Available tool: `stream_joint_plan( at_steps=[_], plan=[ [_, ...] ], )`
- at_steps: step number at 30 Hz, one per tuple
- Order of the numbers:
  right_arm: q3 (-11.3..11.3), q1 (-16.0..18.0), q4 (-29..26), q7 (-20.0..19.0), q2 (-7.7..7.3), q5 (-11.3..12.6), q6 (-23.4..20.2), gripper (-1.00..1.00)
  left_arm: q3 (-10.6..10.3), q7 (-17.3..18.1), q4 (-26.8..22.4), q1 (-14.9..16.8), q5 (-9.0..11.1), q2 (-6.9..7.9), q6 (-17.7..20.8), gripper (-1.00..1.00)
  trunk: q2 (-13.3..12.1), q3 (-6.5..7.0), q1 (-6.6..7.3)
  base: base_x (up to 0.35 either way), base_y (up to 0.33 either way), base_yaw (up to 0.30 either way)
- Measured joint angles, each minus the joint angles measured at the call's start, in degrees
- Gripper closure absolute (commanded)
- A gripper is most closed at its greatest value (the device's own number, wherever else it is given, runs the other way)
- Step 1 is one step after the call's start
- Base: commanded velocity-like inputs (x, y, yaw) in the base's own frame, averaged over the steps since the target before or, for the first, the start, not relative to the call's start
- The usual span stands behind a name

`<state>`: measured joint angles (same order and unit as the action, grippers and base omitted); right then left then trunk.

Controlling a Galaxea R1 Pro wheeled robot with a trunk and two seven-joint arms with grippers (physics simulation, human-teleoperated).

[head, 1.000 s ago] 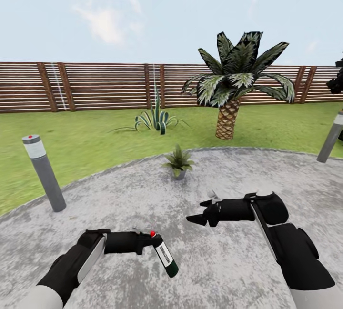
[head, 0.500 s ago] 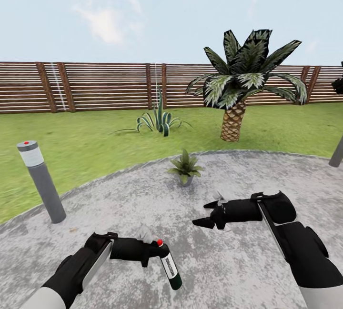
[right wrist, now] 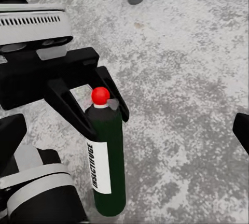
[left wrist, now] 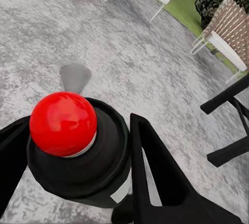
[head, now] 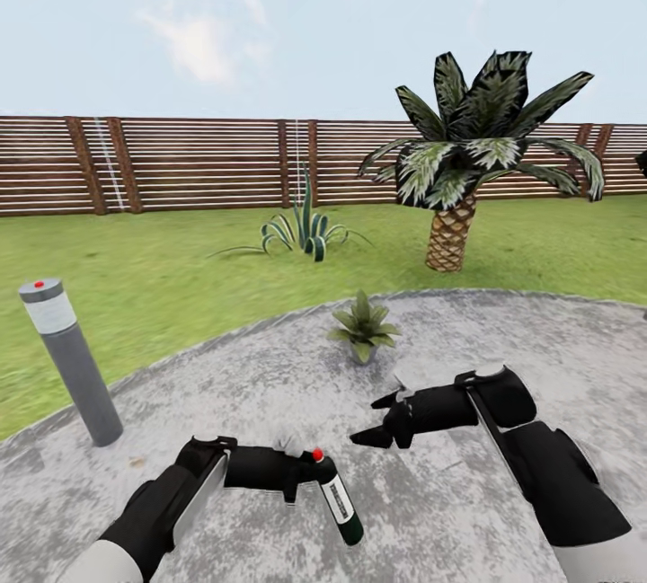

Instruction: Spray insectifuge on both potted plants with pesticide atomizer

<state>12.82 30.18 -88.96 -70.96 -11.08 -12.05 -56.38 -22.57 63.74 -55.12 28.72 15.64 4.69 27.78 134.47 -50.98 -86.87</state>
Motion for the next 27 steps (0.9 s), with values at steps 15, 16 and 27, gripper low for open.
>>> stream_joint_plan(
  at_steps=[15,16,27],
  plan=[
    [-3.12,-0.27,-2.62,-6.18,-3.08,0.66,-0.02,-1.00,-0.01,-3.96,0.79,0.15,0.14,-3.22,0.39,1.00,0.00,0.00,0.00,0.296,0.164,0.000],
    [-3.27,-0.24,-2.61,-6.86,-2.95,0.48,-0.01,-1.00,-0.02,-4.28,0.80,0.15,0.15,-3.47,0.38,1.00,0.00,0.00,0.00,0.307,0.139,0.000],
    [-4.19,0.70,-2.83,-6.59,-1.70,0.73,-0.16,-1.00,0.84,-6.03,1.76,0.77,1.20,-5.02,-0.71,1.00,0.00,0.00,-0.03,0.202,0.073,0.000]
  ],
)
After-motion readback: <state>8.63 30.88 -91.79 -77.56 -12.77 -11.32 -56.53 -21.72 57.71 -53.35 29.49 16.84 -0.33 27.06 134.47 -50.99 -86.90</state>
